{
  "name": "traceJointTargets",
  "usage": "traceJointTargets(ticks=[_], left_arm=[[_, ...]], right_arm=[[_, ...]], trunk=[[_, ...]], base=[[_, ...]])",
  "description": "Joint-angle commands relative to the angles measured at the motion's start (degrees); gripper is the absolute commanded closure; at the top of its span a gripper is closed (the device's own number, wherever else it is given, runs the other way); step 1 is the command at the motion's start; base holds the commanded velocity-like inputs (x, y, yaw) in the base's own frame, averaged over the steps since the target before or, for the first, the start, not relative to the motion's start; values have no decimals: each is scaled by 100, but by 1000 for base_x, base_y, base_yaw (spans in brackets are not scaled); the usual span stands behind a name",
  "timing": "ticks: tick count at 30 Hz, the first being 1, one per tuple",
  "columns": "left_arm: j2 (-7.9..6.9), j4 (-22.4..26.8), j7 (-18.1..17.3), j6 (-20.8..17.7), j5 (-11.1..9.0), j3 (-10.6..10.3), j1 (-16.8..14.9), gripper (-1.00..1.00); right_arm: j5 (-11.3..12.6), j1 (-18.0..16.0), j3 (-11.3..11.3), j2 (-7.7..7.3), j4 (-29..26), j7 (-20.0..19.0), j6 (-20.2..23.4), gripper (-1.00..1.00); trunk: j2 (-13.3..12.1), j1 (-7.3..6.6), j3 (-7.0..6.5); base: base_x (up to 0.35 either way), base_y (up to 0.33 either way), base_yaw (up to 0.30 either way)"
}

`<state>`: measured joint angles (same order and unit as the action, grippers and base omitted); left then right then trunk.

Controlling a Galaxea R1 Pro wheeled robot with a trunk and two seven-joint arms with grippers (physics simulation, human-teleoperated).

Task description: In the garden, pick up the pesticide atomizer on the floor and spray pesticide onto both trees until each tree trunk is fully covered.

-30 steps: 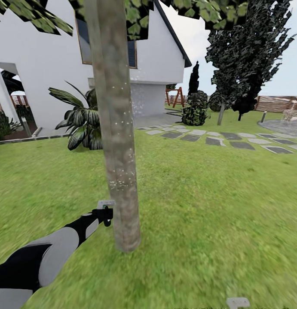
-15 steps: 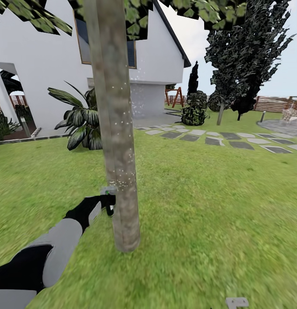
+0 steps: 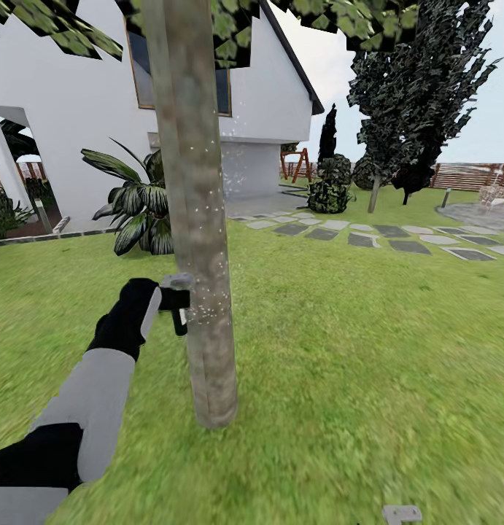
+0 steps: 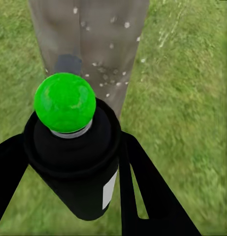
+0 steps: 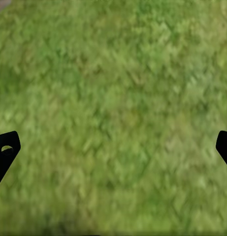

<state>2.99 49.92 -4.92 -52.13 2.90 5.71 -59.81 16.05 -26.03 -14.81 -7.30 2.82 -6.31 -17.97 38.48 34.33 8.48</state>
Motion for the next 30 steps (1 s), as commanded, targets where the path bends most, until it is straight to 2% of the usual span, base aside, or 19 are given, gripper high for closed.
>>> traceJointTargets(ticks=[1,4,6,8,11,12,16,17,23,27,30], left_arm=[[11,22,-45,-135,42,27,-107,100],[16,40,-46,-347,52,27,-511,100],[17,12,-49,-384,58,27,-811,100],[17,-42,-52,-405,61,27,-1278,100],[18,-199,-53,-413,63,27,-1661,100],[18,-374,-53,-417,65,27,-1934,100],[18,-887,-53,-420,66,27,-2675,100],[18,-1079,-53,-421,69,27,-2998,100],[18,-1762,-53,-421,70,27,-4071,100],[18,-1970,-47,-421,71,27,-4521,100],[18,-1995,-52,-421,71,30,-4610,100]], right_arm=[[60,-10,-30,1,26,-43,-40,-100],[60,-8,-30,1,26,-44,-40,-100],[60,-10,-30,4,26,-45,-40,-100],[59,-8,-30,8,26,-43,-40,-100],[57,-8,-30,9,26,-43,-40,-100],[57,-8,-30,9,26,-41,-40,-100],[58,-8,-30,9,26,-45,-40,-100],[58,-9,-30,9,26,-45,-40,-100],[57,-9,-30,9,26,-45,-40,-100],[57,-9,-30,8,26,-43,-40,-100],[57,-10,-30,9,26,-45,-40,-100]], trunk=[[8,2,11],[8,2,11],[8,2,11],[8,2,11],[8,2,11],[8,2,11],[8,2,11],[8,2,11],[8,2,11],[8,2,11],[8,2,11]], base=[[0,0,0],[0,0,0],[0,0,0],[0,0,0],[0,0,0],[0,0,0],[0,0,0],[0,0,0],[0,0,0],[0,0,0],[0,0,0]])
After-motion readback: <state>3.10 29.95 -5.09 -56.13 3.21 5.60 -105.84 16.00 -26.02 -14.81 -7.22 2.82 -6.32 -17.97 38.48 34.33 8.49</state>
